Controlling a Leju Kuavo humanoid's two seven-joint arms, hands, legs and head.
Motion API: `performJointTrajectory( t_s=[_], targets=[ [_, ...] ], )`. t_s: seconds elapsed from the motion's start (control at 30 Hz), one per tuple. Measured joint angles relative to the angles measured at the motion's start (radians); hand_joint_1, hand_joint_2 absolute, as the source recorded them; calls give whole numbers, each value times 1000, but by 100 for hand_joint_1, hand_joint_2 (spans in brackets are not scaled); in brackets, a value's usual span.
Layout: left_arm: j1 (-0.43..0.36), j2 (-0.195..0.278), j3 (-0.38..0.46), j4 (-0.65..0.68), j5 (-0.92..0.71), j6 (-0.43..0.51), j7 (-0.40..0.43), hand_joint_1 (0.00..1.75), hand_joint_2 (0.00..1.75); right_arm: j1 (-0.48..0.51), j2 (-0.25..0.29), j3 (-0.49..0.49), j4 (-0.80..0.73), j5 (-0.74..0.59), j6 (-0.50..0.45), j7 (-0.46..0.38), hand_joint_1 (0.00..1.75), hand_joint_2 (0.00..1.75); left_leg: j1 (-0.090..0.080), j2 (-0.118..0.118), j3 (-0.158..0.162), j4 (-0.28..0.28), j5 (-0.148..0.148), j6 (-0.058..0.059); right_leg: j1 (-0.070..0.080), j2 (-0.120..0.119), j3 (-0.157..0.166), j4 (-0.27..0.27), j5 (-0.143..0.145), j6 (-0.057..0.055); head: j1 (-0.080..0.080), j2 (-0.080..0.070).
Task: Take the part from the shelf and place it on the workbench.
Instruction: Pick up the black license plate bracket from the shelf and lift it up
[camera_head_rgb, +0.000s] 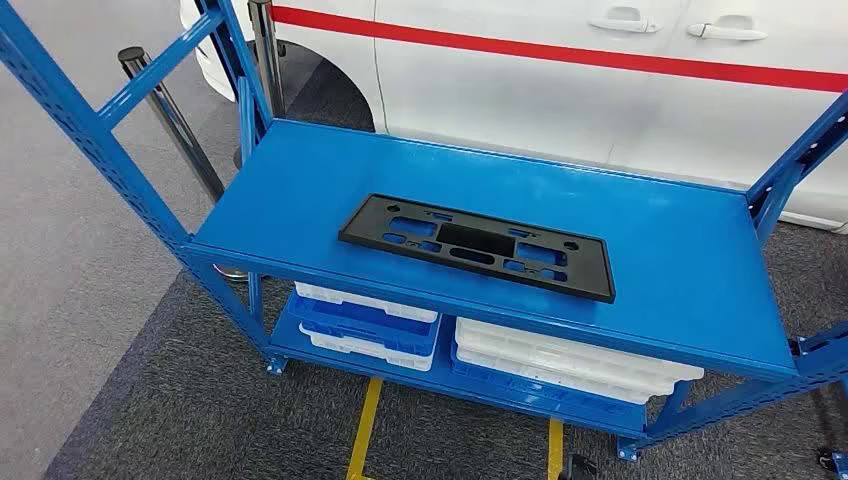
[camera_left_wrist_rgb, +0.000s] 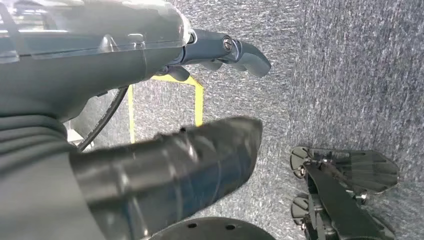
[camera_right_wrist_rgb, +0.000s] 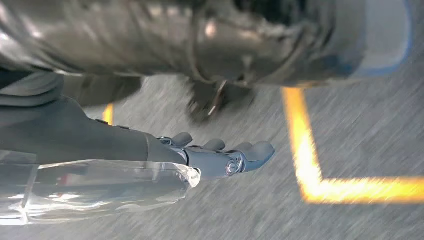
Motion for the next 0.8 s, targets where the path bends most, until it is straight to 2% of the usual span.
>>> performJointTrajectory(
  t_s=[0.17, 0.3, 0.43, 0.5, 0.6, 0.7, 0.8],
  targets=[
    [0, 5, 0, 5, 7, 0, -3, 0, 0, -20, 15, 0, 0, -9, 51, -34, 0, 0, 0, 0, 0, 0, 0, 0, 0, 0, 0, 0, 0, 0, 0, 0],
    [1, 8, 0, 10, 8, 0, -19, 0, 0, -32, 27, 12, -7, -17, 146, -133, 0, 0, 0, -1, -1, 0, 0, 0, 0, -1, 0, 0, 0, 0, 0, 0],
    [0, 13, 2, 11, 34, 6, -33, 0, 0, -65, 56, 73, -33, -23, 283, -226, 0, 175, 0, 0, 1, 0, 0, 0, 0, -1, -1, 0, 0, 0, 0, 0],
    [4, 14, 18, 12, 86, 23, -44, 0, 0, -30, 47, 119, -58, -25, 414, -305, 0, 175, 0, -3, 4, 0, -1, 0, 0, -4, 2, -2, -2, 1, 0, 0],
    [20, 11, 55, 14, 133, 44, -66, 0, 0, 127, 10, 174, -170, -60, 610, -441, 0, 175, 0, -16, 6, 0, -3, 3, 0, -18, 13, -3, -10, 3, 0, 0],
    [37, 8, 73, 18, 142, 50, -69, 0, 0, 260, -13, 213, -282, -71, 647, -462, 0, 175, 0, -14, 2, 1, -6, 2, 1, -15, 12, -3, -10, 3, 0, 0],
    [38, 8, 82, 20, 144, 51, -63, 0, 0, 299, -12, 293, -371, -72, 648, -466, 0, 175, 0, -5, 1, 1, -7, 2, 0, -5, 8, -4, -7, 4, 0, 0]
  ],
)
